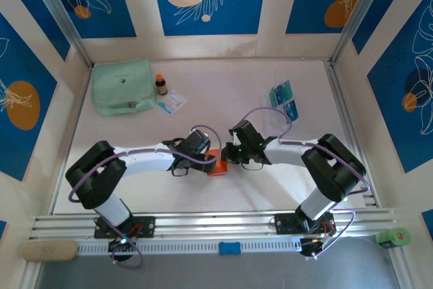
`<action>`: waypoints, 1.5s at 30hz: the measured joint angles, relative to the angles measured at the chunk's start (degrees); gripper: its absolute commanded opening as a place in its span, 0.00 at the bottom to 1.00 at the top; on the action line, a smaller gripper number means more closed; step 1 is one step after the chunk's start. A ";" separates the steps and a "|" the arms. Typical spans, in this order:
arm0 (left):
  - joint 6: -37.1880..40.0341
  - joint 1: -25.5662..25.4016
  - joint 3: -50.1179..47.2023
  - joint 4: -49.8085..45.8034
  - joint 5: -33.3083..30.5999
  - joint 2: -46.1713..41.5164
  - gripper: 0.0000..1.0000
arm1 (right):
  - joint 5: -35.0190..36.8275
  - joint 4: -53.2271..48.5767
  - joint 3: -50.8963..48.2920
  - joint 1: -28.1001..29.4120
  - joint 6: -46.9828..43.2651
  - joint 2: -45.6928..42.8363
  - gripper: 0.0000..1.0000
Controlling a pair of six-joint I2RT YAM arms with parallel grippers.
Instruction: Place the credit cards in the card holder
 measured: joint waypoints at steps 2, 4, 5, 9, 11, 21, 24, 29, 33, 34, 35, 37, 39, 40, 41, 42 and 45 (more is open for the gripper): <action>-0.02 0.00 0.00 0.00 0.00 0.00 1.00 | 2.49 0.24 -0.39 1.14 0.02 -0.24 0.00; -0.02 0.00 -0.02 0.00 0.00 0.00 1.00 | 4.04 1.51 -1.33 1.81 0.20 -0.37 0.00; -0.02 0.00 -0.02 0.00 0.00 0.00 1.00 | 4.57 2.49 -1.99 2.05 0.50 -0.57 0.00; -0.02 0.00 -0.20 0.20 -0.02 -0.02 1.00 | 7.06 8.26 -5.40 3.28 1.68 -1.40 0.00; -0.02 0.00 -0.22 0.24 -0.04 -0.02 1.00 | 8.94 12.24 -7.58 4.17 2.47 -1.86 0.00; -0.07 -0.02 -0.26 0.35 -0.22 0.00 1.00 | 21.14 26.99 -15.93 10.29 3.52 -3.39 0.00; -0.28 0.00 -0.26 0.46 -0.46 0.07 1.00 | 23.76 27.96 -17.62 12.41 3.50 -4.46 0.00; -0.66 -0.02 -0.26 0.63 -0.68 0.17 1.00 | 26.21 27.91 -18.38 14.25 3.39 -5.25 0.00; -0.68 -0.07 -0.26 0.66 -0.85 0.22 1.00 | 28.02 26.51 -17.29 15.21 2.84 -4.76 0.00; -0.70 -0.07 -0.26 0.66 -0.87 0.22 1.00 | 28.92 26.01 -16.76 15.72 2.71 -4.31 0.00; -0.85 -0.07 -0.26 0.66 -0.92 0.24 1.00 | 29.86 25.42 -16.17 16.22 2.60 -3.93 0.00; -1.09 -0.20 -0.26 0.66 -1.09 0.39 1.00 | 32.00 24.02 -14.97 17.29 2.43 -3.19 0.00; -1.31 -0.28 -0.26 0.66 -1.22 0.44 1.00 | 34.60 22.23 -13.44 18.53 2.43 -2.27 0.00; -1.55 -0.28 -0.26 0.66 -1.31 0.44 1.00 | 36.04 21.35 -12.68 19.23 2.43 -1.70 0.00; -1.57 -0.28 -0.26 0.66 -1.31 0.44 1.00 | 37.48 20.55 -11.93 19.93 2.45 -1.22 0.00; -1.66 -0.28 -0.26 0.63 -1.31 0.44 1.00 | 38.53 19.98 -11.50 20.41 2.45 -0.92 0.00; -1.70 -0.28 -0.26 0.63 -1.33 0.44 1.00 | 40.68 18.10 -10.47 21.38 2.54 -0.55 0.00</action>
